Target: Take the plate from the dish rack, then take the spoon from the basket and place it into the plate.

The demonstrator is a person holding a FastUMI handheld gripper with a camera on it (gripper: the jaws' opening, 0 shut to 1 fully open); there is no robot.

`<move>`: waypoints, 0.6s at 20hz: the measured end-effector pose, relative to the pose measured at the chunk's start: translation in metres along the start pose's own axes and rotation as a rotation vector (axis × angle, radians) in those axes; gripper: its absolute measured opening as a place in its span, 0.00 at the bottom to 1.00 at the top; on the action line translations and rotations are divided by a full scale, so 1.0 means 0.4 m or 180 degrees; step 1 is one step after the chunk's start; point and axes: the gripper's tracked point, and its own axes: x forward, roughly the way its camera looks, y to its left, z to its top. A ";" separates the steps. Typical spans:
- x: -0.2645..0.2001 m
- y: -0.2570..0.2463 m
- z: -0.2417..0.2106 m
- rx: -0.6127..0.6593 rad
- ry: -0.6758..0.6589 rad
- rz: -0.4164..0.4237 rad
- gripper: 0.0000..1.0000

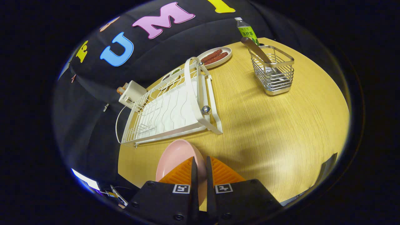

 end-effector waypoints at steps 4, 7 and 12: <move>0.008 -0.049 -0.006 -0.0062 0.0060 -0.0027 0.14; -0.008 -0.072 0.022 -0.0145 0.0017 0.0012 0.26; -0.087 -0.159 0.125 -0.0646 -0.0313 -0.0060 0.91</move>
